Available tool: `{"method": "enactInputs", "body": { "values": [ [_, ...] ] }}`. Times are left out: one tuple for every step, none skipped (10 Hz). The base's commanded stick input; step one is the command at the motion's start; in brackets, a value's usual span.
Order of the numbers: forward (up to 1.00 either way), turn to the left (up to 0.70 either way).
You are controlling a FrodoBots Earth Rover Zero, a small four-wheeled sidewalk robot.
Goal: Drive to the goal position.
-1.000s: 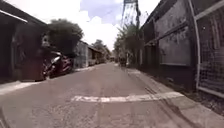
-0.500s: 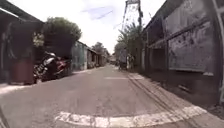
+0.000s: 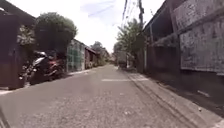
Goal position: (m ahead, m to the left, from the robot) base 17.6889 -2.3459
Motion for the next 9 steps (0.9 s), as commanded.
{"method": "enactInputs", "body": {
  "values": [
    [1.0, 0.0],
    [1.0, 0.0],
    [1.0, 0.0],
    [1.0, 0.0],
    [1.0, 0.0],
    [1.0, 0.0],
    [1.0, 0.0],
    [1.0, 0.0],
    [1.0, 0.0]
  ]
}}
